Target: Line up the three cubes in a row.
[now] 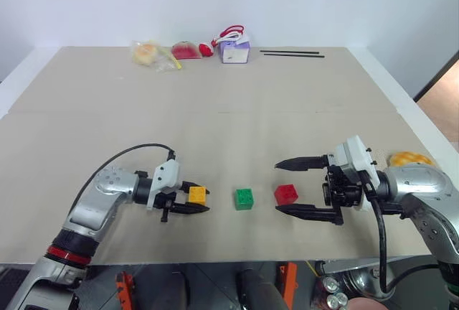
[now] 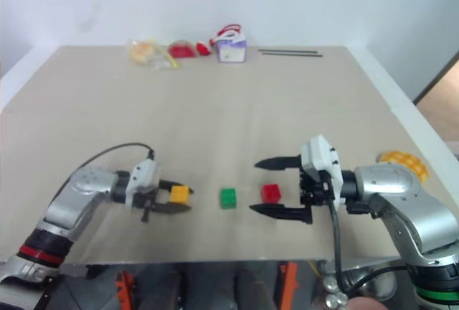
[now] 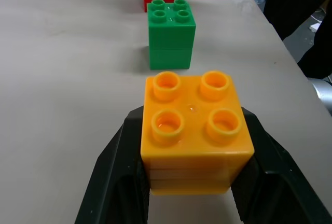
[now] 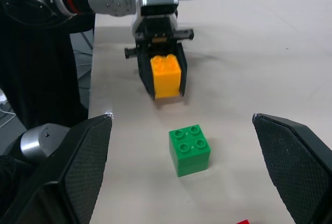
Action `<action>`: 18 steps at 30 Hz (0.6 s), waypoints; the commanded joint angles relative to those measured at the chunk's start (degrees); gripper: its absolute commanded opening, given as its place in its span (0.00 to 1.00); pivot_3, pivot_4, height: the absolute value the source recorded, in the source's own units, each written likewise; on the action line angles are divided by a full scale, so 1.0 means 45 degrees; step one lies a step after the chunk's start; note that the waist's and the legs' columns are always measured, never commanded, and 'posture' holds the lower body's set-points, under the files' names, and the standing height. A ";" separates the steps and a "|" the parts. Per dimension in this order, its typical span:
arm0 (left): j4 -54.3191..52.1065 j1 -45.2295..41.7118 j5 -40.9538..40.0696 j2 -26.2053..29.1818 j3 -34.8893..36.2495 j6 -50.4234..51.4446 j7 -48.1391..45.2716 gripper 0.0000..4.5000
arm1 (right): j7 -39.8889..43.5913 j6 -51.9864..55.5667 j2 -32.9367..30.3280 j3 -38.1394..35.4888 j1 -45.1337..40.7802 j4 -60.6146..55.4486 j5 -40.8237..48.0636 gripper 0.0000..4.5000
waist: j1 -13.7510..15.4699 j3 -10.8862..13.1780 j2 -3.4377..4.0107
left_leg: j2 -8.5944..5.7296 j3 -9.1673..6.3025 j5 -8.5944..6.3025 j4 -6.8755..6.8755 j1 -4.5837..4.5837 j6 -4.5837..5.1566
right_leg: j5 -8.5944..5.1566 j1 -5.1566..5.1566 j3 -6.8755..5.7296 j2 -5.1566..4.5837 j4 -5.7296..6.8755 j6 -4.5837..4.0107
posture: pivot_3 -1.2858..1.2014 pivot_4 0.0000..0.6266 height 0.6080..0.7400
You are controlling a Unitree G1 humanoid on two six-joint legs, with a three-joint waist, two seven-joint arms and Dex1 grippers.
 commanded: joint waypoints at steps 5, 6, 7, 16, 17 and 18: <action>0.0263 -0.0147 0.0342 -0.0052 -0.0048 -0.0500 -0.0077 0.31 | -0.0026 -0.0088 -0.0284 -0.0412 0.0013 -0.0544 0.0107 1.00 | -0.0005 0.0000 0.0000 | 0.0001 -0.0001 0.0000 -0.0003 0.0000 0.0000 | 0.0000 0.0000 0.0000 0.0001 0.0000 0.0000 | 0.52 0.24 1.00; 0.0352 -0.0141 0.0460 -0.0045 -0.0099 -0.0614 -0.0083 0.31 | -0.0030 -0.0081 -0.0295 -0.0399 -0.0010 -0.0534 0.0104 1.00 | -0.0004 0.0000 0.0000 | 0.0000 -0.0001 0.0000 -0.0002 0.0000 0.0000 | 0.0000 0.0001 0.0000 0.0000 0.0001 0.0001 | 0.52 0.24 1.00; 0.0410 -0.0141 0.0553 -0.0053 -0.0143 -0.0692 -0.0082 0.31 | -0.0016 -0.0090 -0.0308 -0.0404 -0.0014 -0.0515 0.0101 1.00 | -0.0004 0.0000 0.0000 | 0.0000 -0.0001 0.0000 0.0000 0.0000 0.0000 | 0.0000 0.0002 0.0000 0.0000 0.0001 0.0001 | 0.52 0.24 1.00; 0.0814 -0.0341 0.0719 -0.0241 -0.0161 -0.0656 -0.0091 0.75 | 0.0055 -0.0126 -0.0378 -0.0339 -0.0225 -0.0374 0.0072 1.00 | 0.0000 0.0000 0.0000 | 0.0000 -0.0001 0.0000 0.0003 0.0002 0.0000 | 0.0002 0.0006 0.0000 0.0000 0.0002 0.0004 | 0.52 0.24 1.00; 0.0846 -0.0358 0.0725 -0.0253 -0.0157 -0.0654 -0.0102 0.84 | 0.0062 -0.0126 -0.0385 -0.0339 -0.0241 -0.0366 0.0071 1.00 | 0.0001 0.0000 0.0000 | 0.0000 -0.0001 0.0000 0.0003 0.0002 0.0001 | 0.0002 0.0006 -0.0001 0.0000 0.0002 0.0004 | 0.52 0.24 1.00; 0.0873 -0.0374 0.0718 -0.0261 -0.0144 -0.0667 -0.0122 0.92 | 0.0067 -0.0128 -0.0389 -0.0338 -0.0256 -0.0362 0.0069 1.00 | 0.0001 0.0000 0.0000 | 0.0000 -0.0001 0.0000 0.0003 0.0002 0.0000 | 0.0002 0.0006 0.0000 0.0000 0.0002 0.0004 | 0.52 0.24 1.00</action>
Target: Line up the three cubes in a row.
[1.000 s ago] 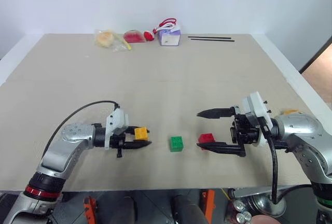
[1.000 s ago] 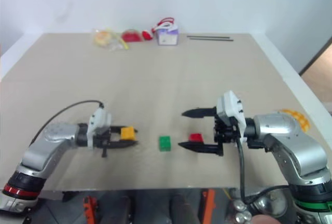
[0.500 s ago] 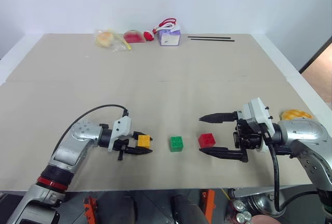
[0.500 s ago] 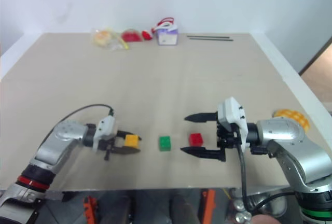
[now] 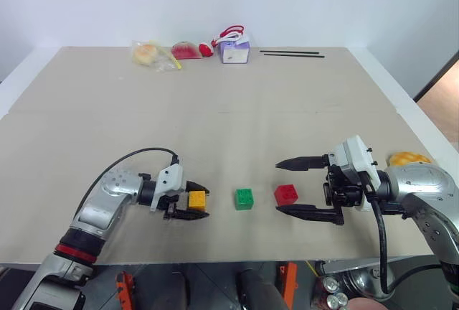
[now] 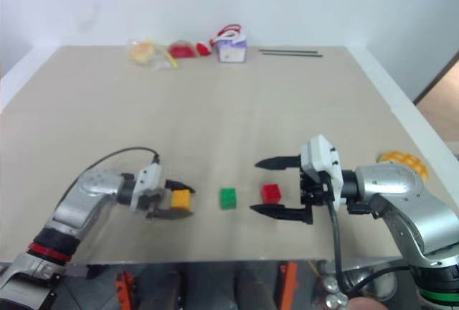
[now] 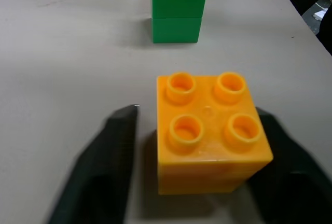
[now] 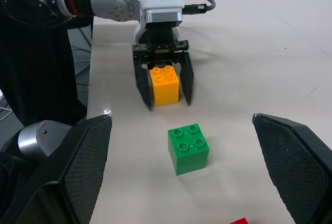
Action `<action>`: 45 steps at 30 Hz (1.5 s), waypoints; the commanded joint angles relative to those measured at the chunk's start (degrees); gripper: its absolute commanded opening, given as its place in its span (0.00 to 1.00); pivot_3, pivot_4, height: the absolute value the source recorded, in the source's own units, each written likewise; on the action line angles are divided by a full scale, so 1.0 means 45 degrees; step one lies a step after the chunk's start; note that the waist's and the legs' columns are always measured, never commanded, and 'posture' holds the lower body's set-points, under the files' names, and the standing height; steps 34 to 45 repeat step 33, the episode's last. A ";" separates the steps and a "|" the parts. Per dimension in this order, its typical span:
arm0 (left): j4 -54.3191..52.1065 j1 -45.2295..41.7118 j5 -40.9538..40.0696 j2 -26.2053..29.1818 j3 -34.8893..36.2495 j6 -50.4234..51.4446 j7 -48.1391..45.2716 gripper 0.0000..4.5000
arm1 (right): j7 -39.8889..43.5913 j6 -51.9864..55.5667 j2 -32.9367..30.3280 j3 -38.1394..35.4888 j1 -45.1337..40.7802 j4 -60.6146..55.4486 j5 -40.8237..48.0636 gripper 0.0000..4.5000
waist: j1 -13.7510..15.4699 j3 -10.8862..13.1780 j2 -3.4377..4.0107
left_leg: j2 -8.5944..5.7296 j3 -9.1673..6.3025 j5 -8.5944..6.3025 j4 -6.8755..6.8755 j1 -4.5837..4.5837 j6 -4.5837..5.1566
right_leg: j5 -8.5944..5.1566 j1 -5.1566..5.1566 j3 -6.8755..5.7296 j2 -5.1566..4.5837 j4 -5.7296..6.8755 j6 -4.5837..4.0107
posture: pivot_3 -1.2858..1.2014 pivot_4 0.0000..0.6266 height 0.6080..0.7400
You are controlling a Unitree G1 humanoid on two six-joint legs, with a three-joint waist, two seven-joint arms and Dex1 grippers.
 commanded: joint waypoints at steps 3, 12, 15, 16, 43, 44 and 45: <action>0.0004 -0.0307 -0.0184 -0.0076 0.0184 -0.0316 -0.0175 0.99 | 0.0105 -0.0164 -0.0212 -0.0325 -0.0281 -0.0213 0.0037 1.00 | 0.0000 0.0000 0.0000 | 0.0000 0.0000 0.0000 0.0000 0.0001 0.0000 | 0.0000 0.0000 0.0000 0.0000 0.0000 0.0000 | 0.52 0.24 1.00; -0.2953 -0.0860 -0.3392 0.0081 0.1701 0.3279 0.0481 0.99 | -0.0101 0.0107 -0.0203 -0.0873 -0.0036 -0.0472 0.0585 1.00 | -0.0002 0.0000 0.0000 | 0.0001 -0.0002 0.0000 0.0002 -0.0002 0.0000 | 0.0001 0.0000 -0.0002 0.0000 0.0002 0.0002 | 0.52 0.24 1.00; -0.3562 -0.1384 -0.4356 -0.0192 0.2595 0.4958 0.2155 0.99 | -0.0833 0.0334 0.0235 -0.1463 0.0000 -0.0600 0.1200 1.00 | -0.0002 0.0000 -0.0001 | 0.0001 -0.0009 0.0000 0.0015 -0.0001 0.0000 | 0.0005 0.0008 -0.0008 0.0001 0.0005 0.0009 | 0.52 0.24 1.00; -0.3635 -0.1619 -0.4618 -0.0474 0.3030 0.5531 0.3206 0.99 | -0.1531 0.0408 0.0620 -0.1723 -0.0167 -0.0593 0.1444 1.00 | -0.0005 0.0000 -0.0002 | 0.0001 -0.0009 0.0000 0.0017 0.0003 0.0000 | 0.0008 0.0013 -0.0008 0.0001 0.0005 0.0015 | 0.52 0.24 1.00; -0.2201 0.0133 0.0282 -0.5209 0.4978 0.2760 1.5383 0.99 | -1.3313 -0.3170 0.7592 -0.2340 0.0031 0.3550 -0.5135 1.00 | 0.0024 -0.0017 -0.0021 | -0.0022 0.0009 0.0008 0.0030 0.0010 -0.0001 | 0.0088 0.0014 0.0043 0.0002 0.0003 0.0093 | 0.52 0.24 1.00; -0.2201 0.0133 0.0282 -0.5209 0.4978 0.2760 1.5383 0.99 | -1.3313 -0.3170 0.7592 -0.2340 0.0031 0.3550 -0.5135 1.00 | 0.0024 -0.0017 -0.0021 | -0.0022 0.0009 0.0008 0.0030 0.0010 -0.0001 | 0.0088 0.0014 0.0043 0.0002 0.0003 0.0093 | 0.52 0.24 1.00; -0.2201 0.0133 0.0282 -0.5209 0.4978 0.2760 1.5383 0.99 | -1.3313 -0.3170 0.7592 -0.2340 0.0031 0.3550 -0.5135 1.00 | 0.0024 -0.0017 -0.0021 | -0.0022 0.0009 0.0008 0.0030 0.0010 -0.0001 | 0.0088 0.0014 0.0043 0.0002 0.0003 0.0093 | 0.52 0.24 1.00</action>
